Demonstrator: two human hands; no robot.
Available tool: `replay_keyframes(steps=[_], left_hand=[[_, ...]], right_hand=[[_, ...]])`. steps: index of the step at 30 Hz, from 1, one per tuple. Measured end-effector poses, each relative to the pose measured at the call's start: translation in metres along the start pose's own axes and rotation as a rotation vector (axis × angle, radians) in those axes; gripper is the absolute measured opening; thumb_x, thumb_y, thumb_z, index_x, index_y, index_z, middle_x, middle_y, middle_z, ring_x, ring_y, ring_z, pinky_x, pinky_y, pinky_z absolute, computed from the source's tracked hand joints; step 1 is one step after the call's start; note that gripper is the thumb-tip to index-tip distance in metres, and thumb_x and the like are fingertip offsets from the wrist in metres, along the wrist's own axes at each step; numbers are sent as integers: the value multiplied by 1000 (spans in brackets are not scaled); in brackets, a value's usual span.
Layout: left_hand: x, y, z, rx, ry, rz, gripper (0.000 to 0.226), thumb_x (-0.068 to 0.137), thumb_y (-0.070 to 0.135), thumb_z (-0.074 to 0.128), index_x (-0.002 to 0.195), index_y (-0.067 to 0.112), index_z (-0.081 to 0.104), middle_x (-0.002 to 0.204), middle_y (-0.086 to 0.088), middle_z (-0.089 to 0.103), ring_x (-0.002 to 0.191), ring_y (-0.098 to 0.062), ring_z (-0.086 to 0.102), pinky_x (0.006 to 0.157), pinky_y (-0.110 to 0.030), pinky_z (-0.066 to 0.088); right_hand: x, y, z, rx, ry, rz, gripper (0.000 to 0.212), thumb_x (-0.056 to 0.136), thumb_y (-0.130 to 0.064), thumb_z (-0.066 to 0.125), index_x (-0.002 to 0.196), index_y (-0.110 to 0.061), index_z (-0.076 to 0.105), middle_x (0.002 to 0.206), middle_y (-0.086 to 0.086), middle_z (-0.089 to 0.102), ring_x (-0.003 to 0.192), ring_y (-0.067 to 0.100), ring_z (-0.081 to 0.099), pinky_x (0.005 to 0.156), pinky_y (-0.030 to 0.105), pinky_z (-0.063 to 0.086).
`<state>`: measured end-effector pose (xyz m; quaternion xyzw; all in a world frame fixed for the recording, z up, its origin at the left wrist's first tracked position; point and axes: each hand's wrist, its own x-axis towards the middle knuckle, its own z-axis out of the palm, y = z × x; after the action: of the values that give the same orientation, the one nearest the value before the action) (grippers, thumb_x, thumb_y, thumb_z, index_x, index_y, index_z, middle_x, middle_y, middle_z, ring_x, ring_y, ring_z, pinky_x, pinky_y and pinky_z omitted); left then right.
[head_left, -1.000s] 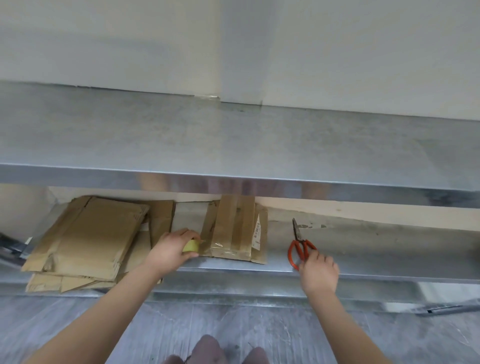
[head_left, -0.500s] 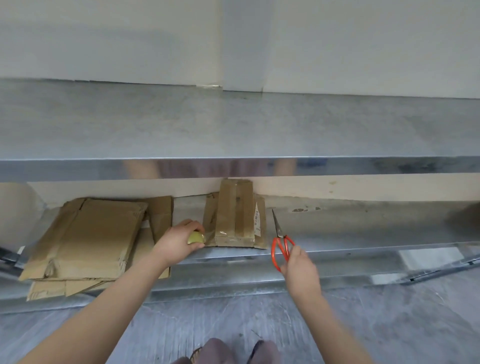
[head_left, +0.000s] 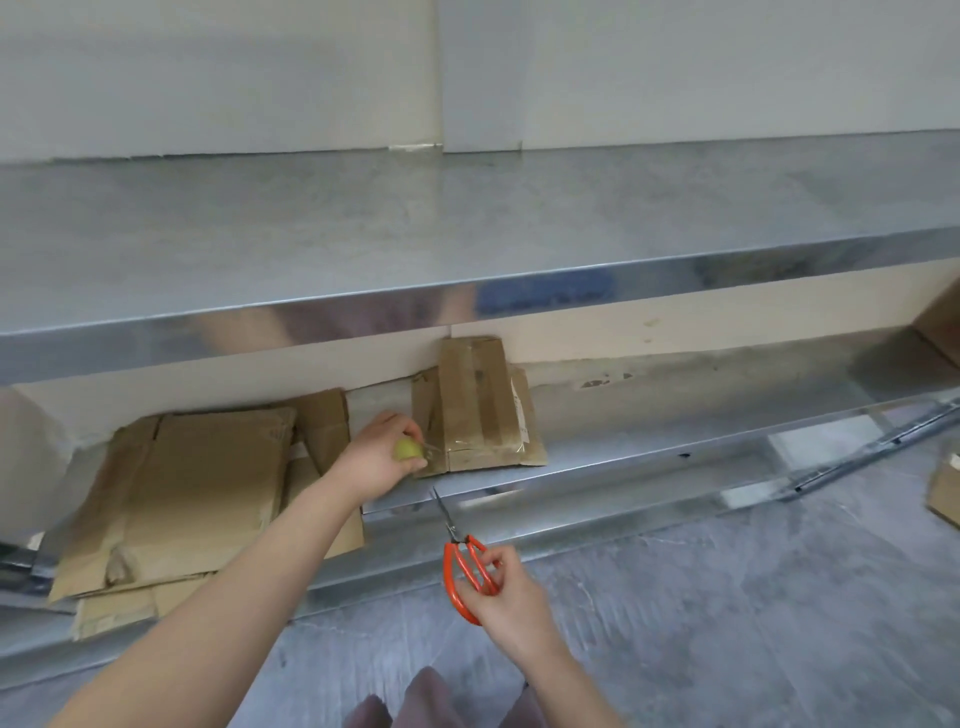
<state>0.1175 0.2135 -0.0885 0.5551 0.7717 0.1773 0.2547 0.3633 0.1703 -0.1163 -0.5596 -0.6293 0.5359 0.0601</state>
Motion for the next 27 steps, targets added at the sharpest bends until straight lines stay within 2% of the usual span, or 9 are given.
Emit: replay_keyframes(steps=[2,5,7,11,14,16,21,27], left_hand=[[0,-2,0,7,-9,12,26,81,28,74,99,21,56,109,2,49,97,-12,46,75,-23,30],[0,-4,-2,16,-21,18,28,81,27,74,103,19,58,108,4,47,98,-12,45,75,-22,29],[0,-6,-3,24,-30,14,30,81,27,74,105,19,58,108,5,46,98,-12,45,75,-22,29],[1,-8,-5,34,-44,15,30,81,27,74,106,21,58,109,6,45,98,-11,45,74,-22,29],[3,-8,-6,27,-50,25,30,82,27,73,107,21,58,110,6,46,98,-11,46,77,-22,31],[3,-8,-7,24,-47,26,29,82,26,73,106,21,58,109,6,46,97,-11,46,76,-23,32],[3,-11,-5,4,-55,28,29,82,25,73,107,19,59,109,5,47,97,-11,47,77,-20,31],[4,-12,-3,11,-75,26,28,82,26,73,105,19,59,107,5,47,98,-12,48,79,-22,33]], right_hand=[[3,-4,7,96,-62,54,56,53,-67,67,93,-31,51,84,-12,69,75,0,64,68,21,49],[9,-11,13,201,-79,81,61,53,-71,73,94,-31,53,72,-15,63,69,-3,62,63,14,43],[11,-16,14,252,-93,87,52,64,-65,75,96,-29,54,70,-15,61,64,-6,59,59,10,40],[17,-24,13,294,-142,134,40,80,-56,71,102,-27,54,88,-5,63,75,-3,61,62,12,41],[21,-32,10,303,-162,163,31,84,-54,67,96,-29,54,78,-8,55,55,-8,53,46,4,33],[25,-35,10,291,-159,182,29,86,-54,65,95,-29,53,76,-9,54,58,-3,49,43,5,31],[33,-33,10,304,-148,219,15,94,-37,59,103,-25,58,73,-5,55,62,5,50,44,9,34],[35,-26,10,279,-101,124,4,95,-20,56,91,-20,56,65,-5,53,58,6,48,56,15,39]])
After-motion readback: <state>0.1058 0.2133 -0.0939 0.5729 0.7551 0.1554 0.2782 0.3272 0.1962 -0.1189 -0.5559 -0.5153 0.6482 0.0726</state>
